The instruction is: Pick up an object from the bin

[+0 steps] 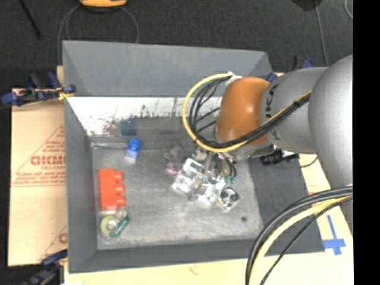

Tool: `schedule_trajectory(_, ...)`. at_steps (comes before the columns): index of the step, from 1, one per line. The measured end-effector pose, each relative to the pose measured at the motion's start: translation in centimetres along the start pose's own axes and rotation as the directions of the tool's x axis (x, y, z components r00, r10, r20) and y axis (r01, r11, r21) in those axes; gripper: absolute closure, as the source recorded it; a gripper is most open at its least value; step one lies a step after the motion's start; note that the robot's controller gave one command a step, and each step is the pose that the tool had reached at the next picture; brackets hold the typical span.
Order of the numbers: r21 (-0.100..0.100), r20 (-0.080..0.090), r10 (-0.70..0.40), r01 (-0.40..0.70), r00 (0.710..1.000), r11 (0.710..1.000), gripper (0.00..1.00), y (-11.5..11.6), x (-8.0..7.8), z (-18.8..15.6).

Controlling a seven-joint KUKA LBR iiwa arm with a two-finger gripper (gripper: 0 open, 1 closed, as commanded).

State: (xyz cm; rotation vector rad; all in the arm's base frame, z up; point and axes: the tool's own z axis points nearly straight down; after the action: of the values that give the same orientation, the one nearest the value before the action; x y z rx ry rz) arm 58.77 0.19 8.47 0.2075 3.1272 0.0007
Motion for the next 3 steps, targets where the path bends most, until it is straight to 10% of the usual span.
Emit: schedule_trajectory(3,-0.004,0.002,0.388,-0.388,0.922,0.922,0.00,-0.9,2.5,0.6)
